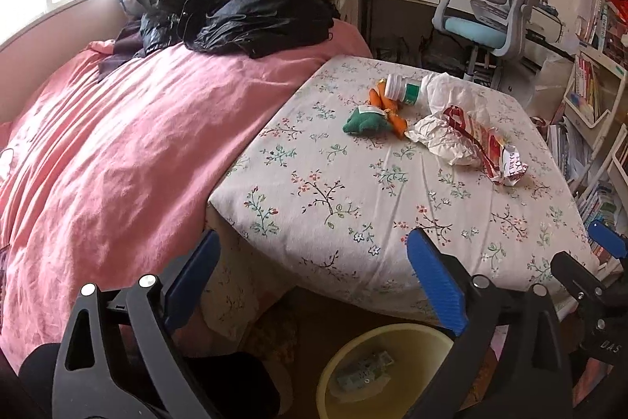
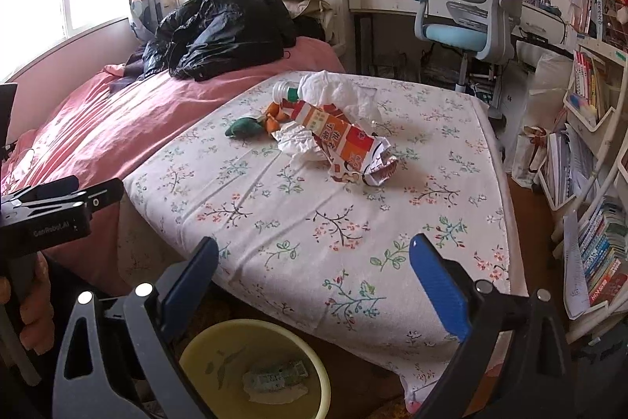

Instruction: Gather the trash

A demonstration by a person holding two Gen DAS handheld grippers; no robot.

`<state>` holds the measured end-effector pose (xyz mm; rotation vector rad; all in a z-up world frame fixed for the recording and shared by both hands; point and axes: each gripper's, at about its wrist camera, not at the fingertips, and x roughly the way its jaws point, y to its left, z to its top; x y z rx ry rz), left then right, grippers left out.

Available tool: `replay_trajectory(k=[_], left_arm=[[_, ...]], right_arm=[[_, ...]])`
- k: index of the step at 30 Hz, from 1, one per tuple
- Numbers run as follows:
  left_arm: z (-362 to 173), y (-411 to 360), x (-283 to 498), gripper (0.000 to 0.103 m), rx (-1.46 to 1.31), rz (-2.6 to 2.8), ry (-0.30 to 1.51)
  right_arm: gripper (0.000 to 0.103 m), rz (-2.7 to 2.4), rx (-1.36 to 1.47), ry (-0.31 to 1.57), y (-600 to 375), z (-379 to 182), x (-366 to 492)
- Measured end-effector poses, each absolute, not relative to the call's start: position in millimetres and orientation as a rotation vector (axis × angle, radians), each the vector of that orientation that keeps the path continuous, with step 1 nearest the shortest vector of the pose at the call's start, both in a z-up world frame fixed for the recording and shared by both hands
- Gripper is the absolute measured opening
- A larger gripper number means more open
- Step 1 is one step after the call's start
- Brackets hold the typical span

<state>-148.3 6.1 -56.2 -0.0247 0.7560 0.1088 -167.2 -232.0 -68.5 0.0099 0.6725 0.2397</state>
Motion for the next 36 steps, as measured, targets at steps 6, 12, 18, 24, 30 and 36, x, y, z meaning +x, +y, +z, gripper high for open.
replay_trajectory(k=[6,12,18,24,30,36], left_arm=[[-55.5,5.2,-149.6,0.093,-0.020,0.109,0.749],[-54.5,6.3,-150.6,0.093,-0.028,0.107,0.742],[-53.4,6.2,-151.0,0.094,-0.032,0.103,0.737],[-52.7,5.9,-150.8,0.094,-0.032,0.104,0.735],[-50.6,5.8,-151.3,0.094,-0.039,0.102,0.728],[-50.0,5.4,-151.1,0.094,-0.042,0.101,0.725]], right_arm=[[0.094,0.244,0.006,0.672,-229.7,-68.5,-167.0],[0.094,0.245,0.004,0.671,-228.6,-68.8,-167.1],[0.094,0.249,0.004,0.670,-227.2,-68.5,-167.5],[0.094,0.261,-0.005,0.673,-223.0,-68.6,-167.3],[0.094,0.266,-0.011,0.674,-220.7,-69.1,-167.5],[0.094,0.271,-0.015,0.672,-217.3,-69.0,-168.1]])
